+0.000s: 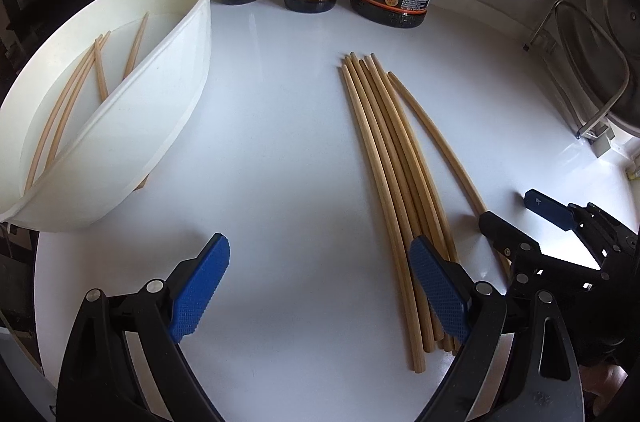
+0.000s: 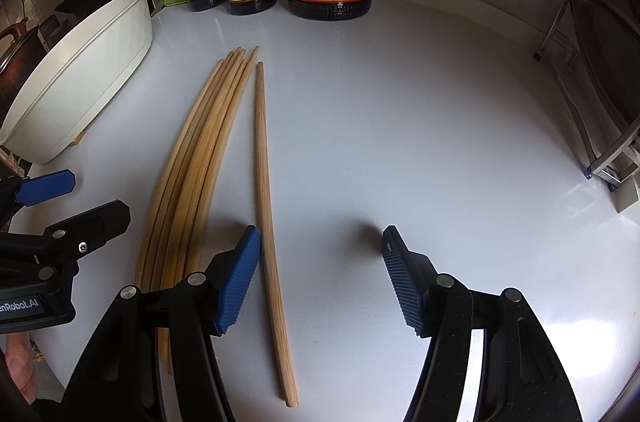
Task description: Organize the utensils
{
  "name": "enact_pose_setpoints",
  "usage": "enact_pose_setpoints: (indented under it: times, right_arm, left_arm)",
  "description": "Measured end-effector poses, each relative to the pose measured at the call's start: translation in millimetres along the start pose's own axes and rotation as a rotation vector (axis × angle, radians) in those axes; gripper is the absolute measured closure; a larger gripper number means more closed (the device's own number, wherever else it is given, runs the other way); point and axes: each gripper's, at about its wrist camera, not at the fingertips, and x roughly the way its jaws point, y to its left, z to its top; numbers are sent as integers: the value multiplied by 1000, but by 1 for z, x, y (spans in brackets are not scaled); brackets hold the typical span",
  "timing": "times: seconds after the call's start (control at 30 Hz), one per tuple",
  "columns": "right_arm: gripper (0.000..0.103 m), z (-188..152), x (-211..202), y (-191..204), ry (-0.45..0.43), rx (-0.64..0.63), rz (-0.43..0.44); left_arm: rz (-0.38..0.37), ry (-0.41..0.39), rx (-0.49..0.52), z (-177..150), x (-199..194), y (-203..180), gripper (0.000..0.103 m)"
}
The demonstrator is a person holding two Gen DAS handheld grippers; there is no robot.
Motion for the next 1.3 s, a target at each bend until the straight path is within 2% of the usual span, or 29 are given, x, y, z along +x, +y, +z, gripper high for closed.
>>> enact_pose_setpoints:
  times: [0.57,0.87,0.97,1.03,1.1,1.17,1.23,1.3]
  right_arm:
    - [43,-5,0,-12,-20,35,23]
    - [43,-1,6,-5,-49,-16,-8]
    - [43,0,7,0,-54,-44,7]
    - [47,1,8,2,-56,-61,18]
    - [58,2,8,6,-59,-82,25]
    - [74,2,7,11,-60,-104,30]
    - [86,1,7,17,-60,-132,34]
    - [94,0,6,22,-58,-152,32]
  left_arm:
    - [68,26,24,-3,21,-7,12]
    - [109,25,-12,6,24,-1,10]
    - [116,18,-9,9,25,-1,10]
    - [103,12,-5,11,25,-2,17]
    - [104,-1,16,11,21,-8,36]
    - [106,-13,49,12,19,-15,50]
    - [94,-18,62,11,17,-18,62]
    - [79,-18,69,11,16,-21,87]
